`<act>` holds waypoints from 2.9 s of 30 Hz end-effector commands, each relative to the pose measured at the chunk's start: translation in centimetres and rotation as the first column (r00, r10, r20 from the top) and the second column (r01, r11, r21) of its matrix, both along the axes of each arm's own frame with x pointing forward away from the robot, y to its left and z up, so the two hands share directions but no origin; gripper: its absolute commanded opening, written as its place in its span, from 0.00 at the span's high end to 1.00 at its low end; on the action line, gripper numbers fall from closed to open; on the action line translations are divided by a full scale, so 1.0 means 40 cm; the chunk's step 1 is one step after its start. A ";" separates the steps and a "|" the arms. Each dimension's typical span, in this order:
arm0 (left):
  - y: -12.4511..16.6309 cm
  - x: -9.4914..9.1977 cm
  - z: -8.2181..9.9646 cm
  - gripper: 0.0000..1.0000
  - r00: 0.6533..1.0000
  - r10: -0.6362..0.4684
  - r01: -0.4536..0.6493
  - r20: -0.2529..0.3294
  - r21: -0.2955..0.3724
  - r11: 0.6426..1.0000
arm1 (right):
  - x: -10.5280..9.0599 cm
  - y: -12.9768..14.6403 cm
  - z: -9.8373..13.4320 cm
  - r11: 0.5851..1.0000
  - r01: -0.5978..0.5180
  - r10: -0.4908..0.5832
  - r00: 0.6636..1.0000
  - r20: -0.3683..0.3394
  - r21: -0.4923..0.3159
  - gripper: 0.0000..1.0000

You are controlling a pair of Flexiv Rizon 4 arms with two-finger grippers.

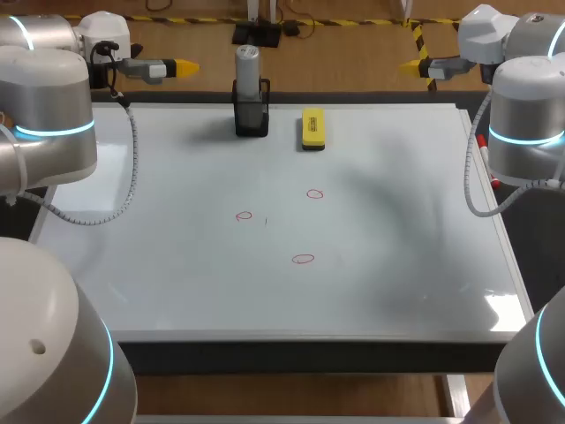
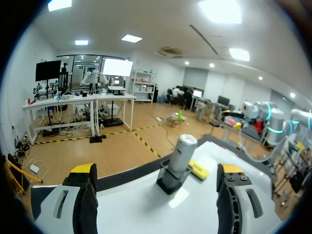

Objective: Pick up the inspection probe, press it on each red-marked spot on the whiteboard one by one, put down the probe, pick up the eraser, and wipe off all the red marks.

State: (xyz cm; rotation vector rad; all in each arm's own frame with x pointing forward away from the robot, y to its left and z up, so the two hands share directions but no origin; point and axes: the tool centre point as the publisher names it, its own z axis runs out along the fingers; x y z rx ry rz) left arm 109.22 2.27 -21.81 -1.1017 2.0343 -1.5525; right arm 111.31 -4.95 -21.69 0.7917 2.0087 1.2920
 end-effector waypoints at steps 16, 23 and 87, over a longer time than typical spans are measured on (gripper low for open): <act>0.000 0.000 0.000 0.00 1.000 0.000 0.000 0.000 0.000 1.000 | 0.001 0.000 0.000 1.000 -0.001 0.001 1.000 -0.001 0.000 0.00; 0.000 0.000 0.000 0.00 1.000 0.000 0.000 0.000 0.000 1.000 | 0.001 0.000 0.000 1.000 -0.001 0.001 1.000 -0.001 0.000 0.00; -0.332 0.116 -0.086 0.00 0.660 -0.701 0.744 0.269 -0.112 0.658 | 0.001 0.000 0.000 1.000 -0.001 0.001 1.000 -0.001 0.000 0.00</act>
